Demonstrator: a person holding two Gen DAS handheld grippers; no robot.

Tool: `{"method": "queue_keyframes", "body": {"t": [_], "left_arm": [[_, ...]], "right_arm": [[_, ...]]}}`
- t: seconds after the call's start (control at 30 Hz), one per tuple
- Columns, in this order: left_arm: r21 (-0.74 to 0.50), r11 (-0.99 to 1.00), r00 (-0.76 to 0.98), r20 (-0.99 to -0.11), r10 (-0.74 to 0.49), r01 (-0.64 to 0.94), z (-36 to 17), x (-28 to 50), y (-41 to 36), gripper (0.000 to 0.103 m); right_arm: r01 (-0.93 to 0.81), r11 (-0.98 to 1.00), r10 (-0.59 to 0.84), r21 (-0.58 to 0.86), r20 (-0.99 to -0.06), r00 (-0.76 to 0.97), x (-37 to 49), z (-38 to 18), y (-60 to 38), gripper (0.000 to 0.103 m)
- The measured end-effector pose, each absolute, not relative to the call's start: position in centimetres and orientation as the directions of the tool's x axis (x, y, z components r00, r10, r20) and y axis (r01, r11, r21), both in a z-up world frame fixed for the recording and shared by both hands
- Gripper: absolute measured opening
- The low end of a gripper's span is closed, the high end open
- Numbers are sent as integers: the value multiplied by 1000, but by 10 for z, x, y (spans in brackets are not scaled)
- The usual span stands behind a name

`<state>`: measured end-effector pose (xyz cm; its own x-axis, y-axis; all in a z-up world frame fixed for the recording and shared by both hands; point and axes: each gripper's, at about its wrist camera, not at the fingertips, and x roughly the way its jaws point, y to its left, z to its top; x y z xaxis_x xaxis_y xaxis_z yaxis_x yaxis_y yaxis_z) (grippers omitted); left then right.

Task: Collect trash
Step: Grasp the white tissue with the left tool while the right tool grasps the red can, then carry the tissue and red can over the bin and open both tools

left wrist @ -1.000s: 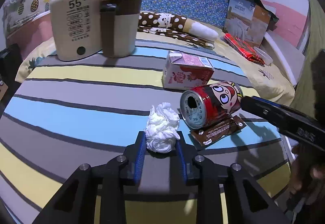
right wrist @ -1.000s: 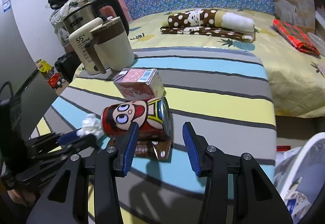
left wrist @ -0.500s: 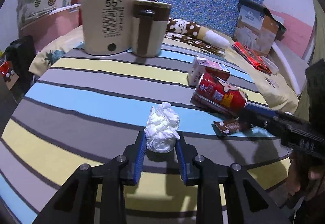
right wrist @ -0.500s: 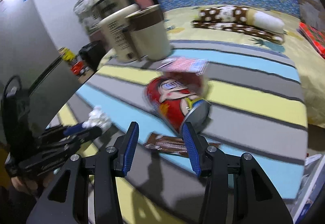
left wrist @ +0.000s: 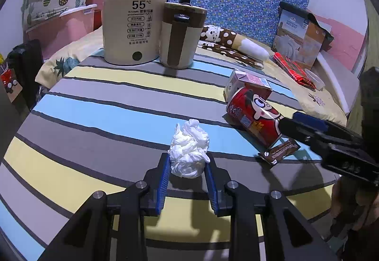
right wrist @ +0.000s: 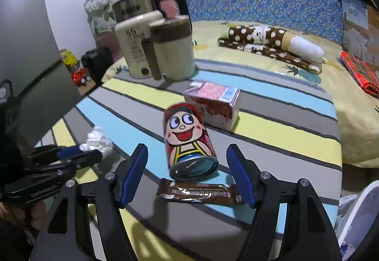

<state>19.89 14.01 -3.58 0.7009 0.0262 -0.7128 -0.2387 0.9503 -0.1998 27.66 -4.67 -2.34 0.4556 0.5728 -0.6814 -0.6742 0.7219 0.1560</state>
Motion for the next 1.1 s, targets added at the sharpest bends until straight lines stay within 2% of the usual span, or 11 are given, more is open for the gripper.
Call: {"method": "queue_keyframes", "body": {"t": [0.23, 0.27, 0.3, 0.37, 1.1], "left_arm": [[-207, 949, 693, -721, 15, -237, -43, 204, 142, 29], [-208, 949, 692, -722, 13, -235, -44, 204, 142, 30], [-209, 949, 691, -723, 12, -235, -44, 205, 142, 30], [-210, 950, 690, -723, 9, -232, -45, 206, 141, 30], [-205, 969, 727, -686, -40, -140, -16, 177, 94, 30]], "right_arm": [[-653, 737, 540, 172, -731, 418, 288, -40, -39, 70], [-648, 739, 544, 184, -730, 413, 288, -40, -40, 67], [-645, 740, 547, 192, -729, 411, 287, -39, -41, 59], [-640, 744, 545, 190, -727, 418, 284, -38, -42, 58], [-583, 778, 582, 234, -620, 527, 231, 5, -94, 55]]}}
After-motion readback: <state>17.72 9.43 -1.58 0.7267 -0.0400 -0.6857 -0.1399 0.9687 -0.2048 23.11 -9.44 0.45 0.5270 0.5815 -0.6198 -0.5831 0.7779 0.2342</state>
